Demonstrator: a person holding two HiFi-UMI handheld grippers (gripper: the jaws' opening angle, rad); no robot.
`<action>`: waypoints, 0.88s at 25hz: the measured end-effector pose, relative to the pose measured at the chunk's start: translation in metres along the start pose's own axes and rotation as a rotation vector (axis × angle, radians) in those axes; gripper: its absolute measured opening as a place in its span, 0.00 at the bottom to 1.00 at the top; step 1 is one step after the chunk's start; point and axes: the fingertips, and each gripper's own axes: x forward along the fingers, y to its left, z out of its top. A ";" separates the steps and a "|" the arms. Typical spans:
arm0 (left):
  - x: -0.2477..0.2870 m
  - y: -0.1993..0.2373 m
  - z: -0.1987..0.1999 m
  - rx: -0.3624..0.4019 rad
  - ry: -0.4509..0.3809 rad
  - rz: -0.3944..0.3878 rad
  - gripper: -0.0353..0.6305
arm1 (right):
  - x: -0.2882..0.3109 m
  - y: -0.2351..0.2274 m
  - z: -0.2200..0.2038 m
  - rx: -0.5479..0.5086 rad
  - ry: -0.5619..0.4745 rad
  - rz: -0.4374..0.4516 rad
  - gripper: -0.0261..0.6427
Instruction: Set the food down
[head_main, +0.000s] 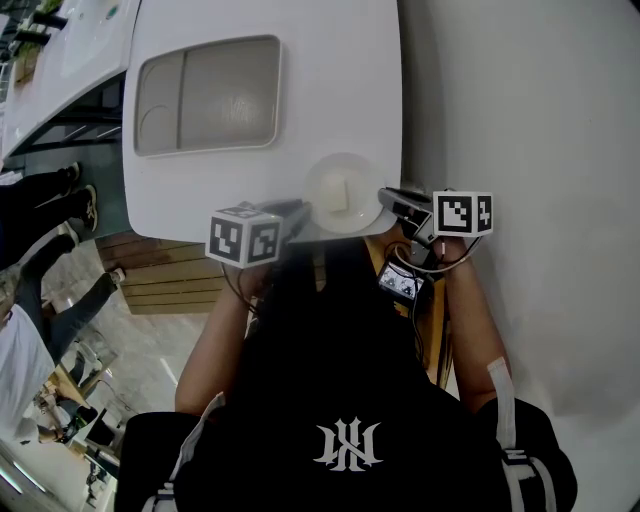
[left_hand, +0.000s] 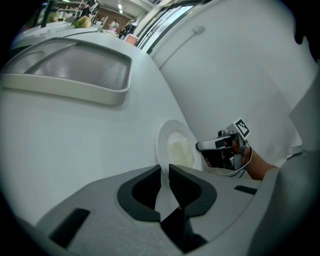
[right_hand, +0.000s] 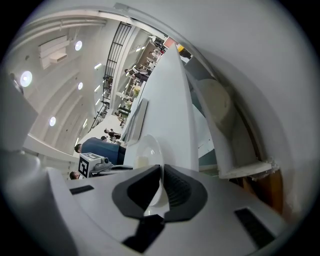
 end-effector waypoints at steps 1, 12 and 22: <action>-0.001 -0.001 0.000 -0.001 -0.002 -0.001 0.13 | -0.001 0.002 0.001 0.003 -0.005 0.005 0.07; -0.017 -0.012 0.004 -0.013 -0.028 0.002 0.12 | -0.011 0.022 0.009 0.020 -0.022 0.040 0.07; -0.044 -0.024 0.012 0.051 -0.091 0.011 0.12 | -0.020 0.050 0.012 -0.037 -0.086 0.080 0.07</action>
